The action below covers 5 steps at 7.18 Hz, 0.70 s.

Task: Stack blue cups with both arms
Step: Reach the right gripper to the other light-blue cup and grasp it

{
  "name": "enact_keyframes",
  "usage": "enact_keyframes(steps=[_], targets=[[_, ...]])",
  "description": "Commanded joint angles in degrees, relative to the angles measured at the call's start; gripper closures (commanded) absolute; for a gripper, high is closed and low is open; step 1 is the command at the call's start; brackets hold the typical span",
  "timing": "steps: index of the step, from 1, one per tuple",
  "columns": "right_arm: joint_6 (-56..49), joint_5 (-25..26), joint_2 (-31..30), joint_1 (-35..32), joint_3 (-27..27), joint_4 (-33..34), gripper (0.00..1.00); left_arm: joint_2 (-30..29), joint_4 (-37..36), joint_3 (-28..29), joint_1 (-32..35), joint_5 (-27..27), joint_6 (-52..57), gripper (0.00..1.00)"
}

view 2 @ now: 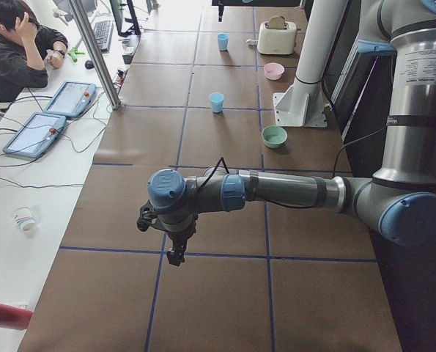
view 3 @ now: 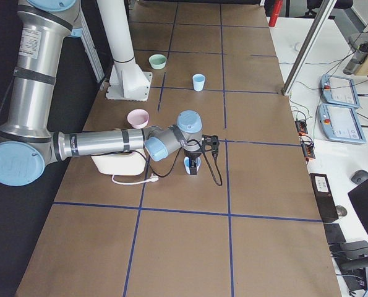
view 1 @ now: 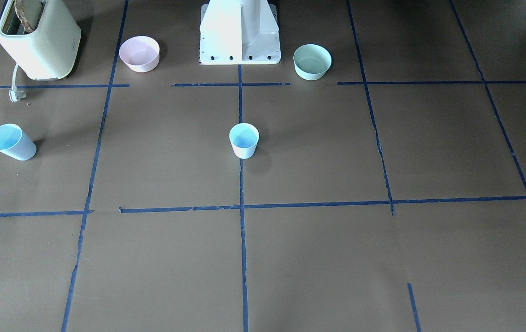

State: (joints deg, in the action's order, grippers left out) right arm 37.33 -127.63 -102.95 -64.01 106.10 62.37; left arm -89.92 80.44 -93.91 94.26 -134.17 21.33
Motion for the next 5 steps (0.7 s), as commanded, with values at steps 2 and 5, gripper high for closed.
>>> enact_keyframes(steps=[2,5], targets=[[0.46,1.24,0.64,2.58,-6.77,-8.38,0.01,0.36,0.33,-0.04,0.05,-0.04,0.12,0.00],[0.03,1.59,0.65,5.38,-8.80,-8.40,0.02,0.71,0.33,-0.22,0.05,-0.04,0.29,0.00]])
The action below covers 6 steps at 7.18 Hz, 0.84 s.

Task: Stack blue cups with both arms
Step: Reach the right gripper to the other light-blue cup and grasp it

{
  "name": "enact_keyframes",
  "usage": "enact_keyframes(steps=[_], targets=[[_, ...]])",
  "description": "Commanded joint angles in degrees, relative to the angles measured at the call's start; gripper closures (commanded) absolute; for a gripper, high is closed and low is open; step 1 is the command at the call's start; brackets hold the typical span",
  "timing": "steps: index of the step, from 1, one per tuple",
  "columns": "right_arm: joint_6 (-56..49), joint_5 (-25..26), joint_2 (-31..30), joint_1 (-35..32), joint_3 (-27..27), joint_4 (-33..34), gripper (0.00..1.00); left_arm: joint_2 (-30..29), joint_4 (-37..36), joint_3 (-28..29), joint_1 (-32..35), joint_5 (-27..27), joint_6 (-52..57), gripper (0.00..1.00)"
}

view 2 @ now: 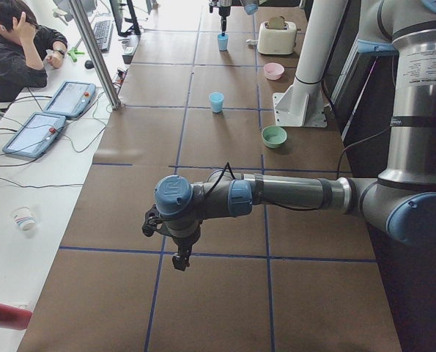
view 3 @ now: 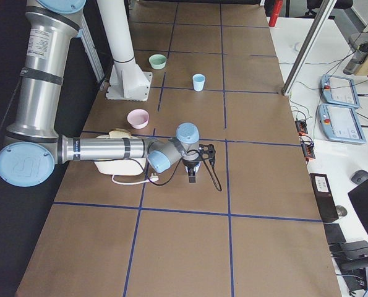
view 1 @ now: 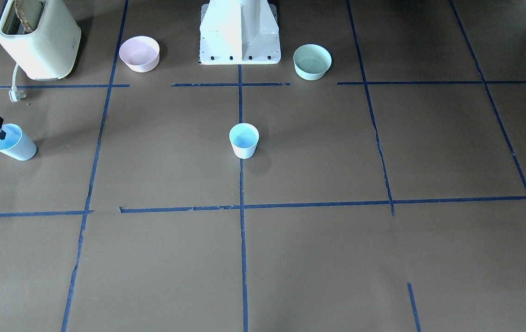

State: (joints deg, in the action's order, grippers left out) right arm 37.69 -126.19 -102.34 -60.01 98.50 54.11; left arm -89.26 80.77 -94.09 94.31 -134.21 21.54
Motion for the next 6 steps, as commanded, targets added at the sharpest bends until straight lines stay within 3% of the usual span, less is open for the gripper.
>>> enact_keyframes(steps=[1,2,3,4,6], targets=[[-0.34,0.15,0.21,2.25,-1.29,-0.06,0.11,0.05,0.09,-0.04,0.00,0.00,0.08,0.00],[-0.25,0.24,1.78,2.87,-2.08,-0.06,0.23,0.13,0.61,-0.04,0.00,0.00,0.17,0.00],[-0.25,0.15,2.92,3.22,-3.04,-0.06,0.52,0.13,0.62,-0.04,0.00,0.00,0.26,0.00],[-0.17,-0.02,3.11,3.14,-2.79,0.03,0.95,0.13,0.62,-0.04,0.00,0.00,0.34,0.00],[-0.08,-0.90,3.11,2.88,-0.96,0.64,1.00,0.13,0.62,-0.04,0.00,0.00,0.34,0.00]])
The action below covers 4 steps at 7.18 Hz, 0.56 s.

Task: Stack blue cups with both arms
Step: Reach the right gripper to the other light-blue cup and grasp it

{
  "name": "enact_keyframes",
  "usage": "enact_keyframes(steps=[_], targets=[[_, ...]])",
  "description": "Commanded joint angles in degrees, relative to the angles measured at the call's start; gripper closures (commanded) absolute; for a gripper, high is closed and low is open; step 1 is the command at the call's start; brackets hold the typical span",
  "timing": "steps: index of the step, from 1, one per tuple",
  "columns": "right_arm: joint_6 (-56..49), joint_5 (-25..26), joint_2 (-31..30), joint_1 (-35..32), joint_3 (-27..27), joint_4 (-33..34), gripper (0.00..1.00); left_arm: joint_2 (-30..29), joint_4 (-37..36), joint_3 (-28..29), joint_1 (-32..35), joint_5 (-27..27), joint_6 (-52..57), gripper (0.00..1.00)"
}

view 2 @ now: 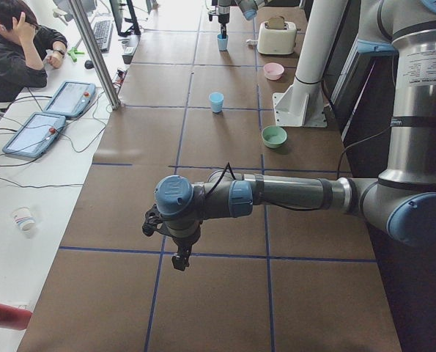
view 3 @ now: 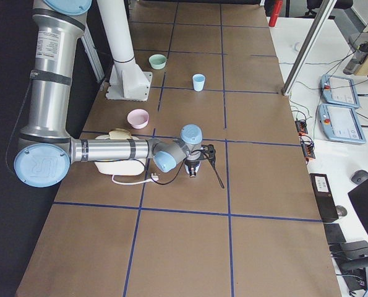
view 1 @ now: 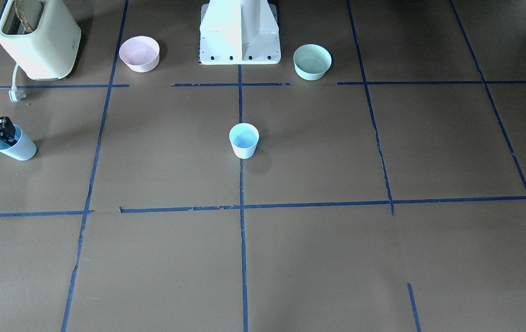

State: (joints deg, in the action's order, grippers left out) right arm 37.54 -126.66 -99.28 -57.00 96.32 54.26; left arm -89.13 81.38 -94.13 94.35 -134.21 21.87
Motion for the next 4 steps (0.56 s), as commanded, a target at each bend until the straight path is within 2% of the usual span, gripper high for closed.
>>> enact_keyframes(steps=[1,2,3,4], targets=[[0.17,-0.43,-0.04,-0.22,1.67,0.67,1.00,0.00,0.01,0.00,-0.04,0.00,0.02,0.00],[0.34,-0.69,0.05,-0.22,3.33,1.89,1.00,0.00,0.01,0.00,-0.04,0.00,0.02,0.00],[0.34,-0.69,1.70,-0.31,8.83,10.52,1.00,0.00,0.01,-0.17,-0.04,0.00,-0.16,0.00],[3.30,-0.52,6.68,-0.31,14.36,21.91,1.00,0.00,-0.08,-0.96,-0.04,0.00,-1.03,0.00]])
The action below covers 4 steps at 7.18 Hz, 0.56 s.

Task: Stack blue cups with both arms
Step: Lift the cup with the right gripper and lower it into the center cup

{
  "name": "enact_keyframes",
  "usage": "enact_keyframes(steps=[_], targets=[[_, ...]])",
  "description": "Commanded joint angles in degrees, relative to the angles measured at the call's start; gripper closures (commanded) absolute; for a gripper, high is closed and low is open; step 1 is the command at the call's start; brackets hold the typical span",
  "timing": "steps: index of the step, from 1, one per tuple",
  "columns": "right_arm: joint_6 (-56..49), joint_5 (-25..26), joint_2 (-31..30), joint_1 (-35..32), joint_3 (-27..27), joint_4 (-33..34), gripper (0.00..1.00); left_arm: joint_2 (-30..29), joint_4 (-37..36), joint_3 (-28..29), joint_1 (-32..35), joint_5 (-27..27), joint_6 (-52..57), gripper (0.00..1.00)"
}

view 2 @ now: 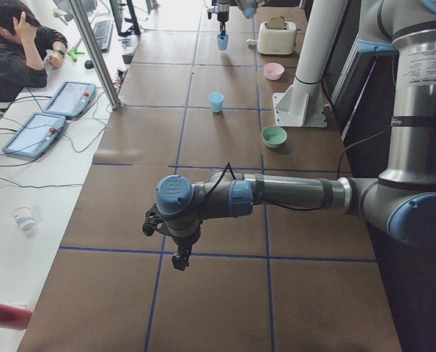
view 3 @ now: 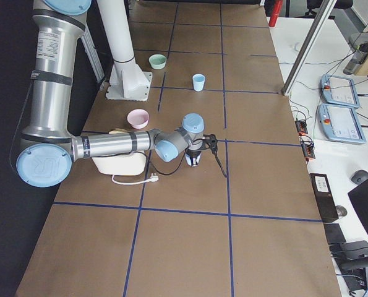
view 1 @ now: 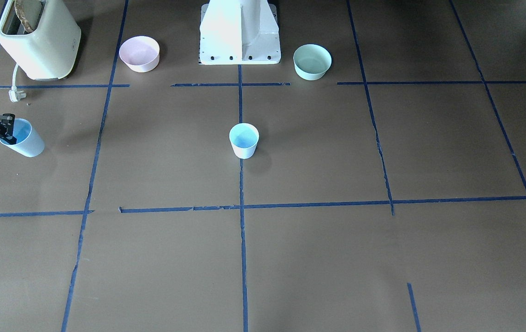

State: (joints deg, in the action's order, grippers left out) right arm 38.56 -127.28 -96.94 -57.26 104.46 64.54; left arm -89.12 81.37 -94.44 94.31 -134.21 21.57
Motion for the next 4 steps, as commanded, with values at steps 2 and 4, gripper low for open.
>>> enact_keyframes(steps=[2,4], targets=[[19.01,0.62,20.92,4.92,7.16,21.82,1.00,0.00,-0.07,-1.70,0.00,0.09,-7.83,0.00],[36.33,8.31,36.56,15.11,5.15,29.63,1.00,0.00,-0.07,-1.98,0.00,0.17,-7.86,0.00]])
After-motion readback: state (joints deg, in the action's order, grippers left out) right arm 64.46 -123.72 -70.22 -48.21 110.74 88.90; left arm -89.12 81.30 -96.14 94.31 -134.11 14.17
